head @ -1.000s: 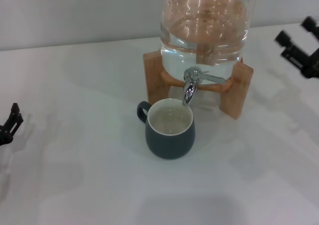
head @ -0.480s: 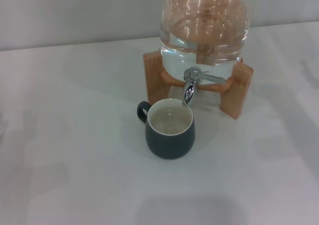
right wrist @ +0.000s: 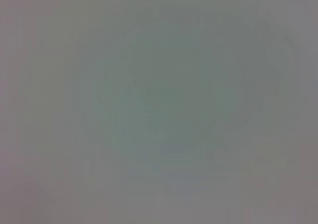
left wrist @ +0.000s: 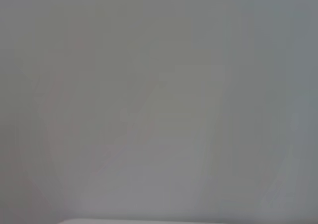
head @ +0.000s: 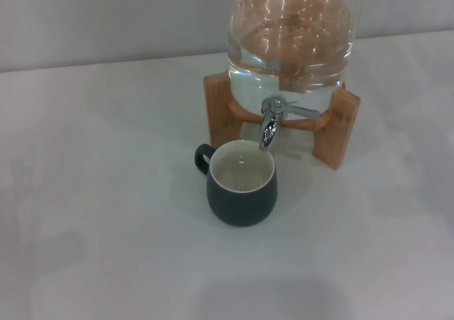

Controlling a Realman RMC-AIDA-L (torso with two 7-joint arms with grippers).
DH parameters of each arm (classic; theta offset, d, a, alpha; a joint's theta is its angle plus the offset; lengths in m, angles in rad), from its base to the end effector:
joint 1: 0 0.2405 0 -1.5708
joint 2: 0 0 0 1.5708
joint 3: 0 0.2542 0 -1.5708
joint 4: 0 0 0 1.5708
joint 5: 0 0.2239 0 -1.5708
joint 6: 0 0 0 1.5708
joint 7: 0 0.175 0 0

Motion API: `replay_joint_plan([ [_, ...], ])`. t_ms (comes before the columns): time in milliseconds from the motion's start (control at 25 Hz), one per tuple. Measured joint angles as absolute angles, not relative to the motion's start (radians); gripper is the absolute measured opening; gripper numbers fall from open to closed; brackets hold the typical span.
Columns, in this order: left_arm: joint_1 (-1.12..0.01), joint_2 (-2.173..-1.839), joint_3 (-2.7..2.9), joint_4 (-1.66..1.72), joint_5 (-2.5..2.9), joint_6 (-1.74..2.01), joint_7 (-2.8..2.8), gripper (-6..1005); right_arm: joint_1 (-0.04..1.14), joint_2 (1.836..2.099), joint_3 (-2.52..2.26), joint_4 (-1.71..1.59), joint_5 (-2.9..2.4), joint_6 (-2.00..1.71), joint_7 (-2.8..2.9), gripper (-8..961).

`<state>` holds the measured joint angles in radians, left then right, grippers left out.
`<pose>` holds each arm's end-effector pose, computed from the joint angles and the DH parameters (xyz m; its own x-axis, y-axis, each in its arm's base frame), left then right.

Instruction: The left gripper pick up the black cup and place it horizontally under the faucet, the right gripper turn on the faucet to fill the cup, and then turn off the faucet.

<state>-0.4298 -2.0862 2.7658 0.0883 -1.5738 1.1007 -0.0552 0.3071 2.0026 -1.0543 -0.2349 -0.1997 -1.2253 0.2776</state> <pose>-0.3902 0.3491 -0.0051 0.7215 0.0775 0.6881 0.6788 0.1173 -0.7249 0.3951 0.3455 0.1087 0.7460 0.2029 -0.6343 -0.6635 0.1442 -0.7342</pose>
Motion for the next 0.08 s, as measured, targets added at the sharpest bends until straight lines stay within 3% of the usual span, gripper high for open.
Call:
replay_joint_plan([
  [80, -0.431, -2.085, 2.767, 0.088, -1.575, 1.108, -0.053, 886, 0.312, 2.003, -1.059, -0.233, -0.204, -1.211, 0.270, 868],
])
